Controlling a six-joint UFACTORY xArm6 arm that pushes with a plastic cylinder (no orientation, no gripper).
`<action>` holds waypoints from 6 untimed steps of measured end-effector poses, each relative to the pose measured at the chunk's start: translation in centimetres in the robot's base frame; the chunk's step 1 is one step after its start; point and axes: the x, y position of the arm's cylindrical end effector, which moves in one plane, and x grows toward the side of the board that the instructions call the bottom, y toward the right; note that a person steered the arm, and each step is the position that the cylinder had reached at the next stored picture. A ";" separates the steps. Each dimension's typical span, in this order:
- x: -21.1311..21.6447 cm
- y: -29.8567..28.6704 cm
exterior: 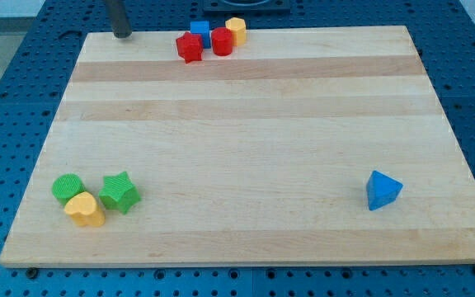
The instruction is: Point your arm at the blue cube
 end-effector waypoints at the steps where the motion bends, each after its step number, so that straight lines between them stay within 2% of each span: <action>1: 0.0 -0.1; 6: 0.0 0.1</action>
